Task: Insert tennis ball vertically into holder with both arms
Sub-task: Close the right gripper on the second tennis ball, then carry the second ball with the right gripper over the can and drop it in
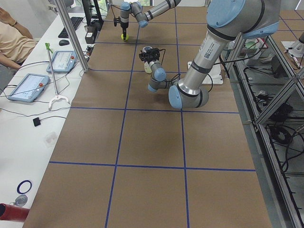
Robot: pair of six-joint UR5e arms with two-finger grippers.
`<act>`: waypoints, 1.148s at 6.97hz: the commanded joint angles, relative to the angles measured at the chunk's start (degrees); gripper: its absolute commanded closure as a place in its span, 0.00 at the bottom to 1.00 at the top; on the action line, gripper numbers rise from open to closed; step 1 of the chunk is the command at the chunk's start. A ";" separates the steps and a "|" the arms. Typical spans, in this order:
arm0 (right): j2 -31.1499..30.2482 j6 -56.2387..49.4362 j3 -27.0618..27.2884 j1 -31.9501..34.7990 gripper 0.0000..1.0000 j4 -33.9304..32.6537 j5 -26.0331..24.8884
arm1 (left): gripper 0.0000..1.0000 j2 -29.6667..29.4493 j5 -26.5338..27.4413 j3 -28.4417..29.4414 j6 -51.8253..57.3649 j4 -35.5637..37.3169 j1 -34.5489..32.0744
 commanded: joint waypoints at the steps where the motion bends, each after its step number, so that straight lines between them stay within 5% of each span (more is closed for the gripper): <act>1: 0.04 0.13 0.04 -0.26 0.84 -0.09 -0.11 | 0.01 0.37 0.00 -0.04 0.00 0.00 0.00; 2: 0.48 0.30 0.47 -0.26 1.00 -0.09 -0.03 | 0.01 0.37 0.00 -0.04 0.00 0.00 0.00; 8: 3.30 24.59 15.98 -4.90 1.00 -2.71 3.40 | 0.01 0.46 0.00 -0.04 -0.09 0.17 0.18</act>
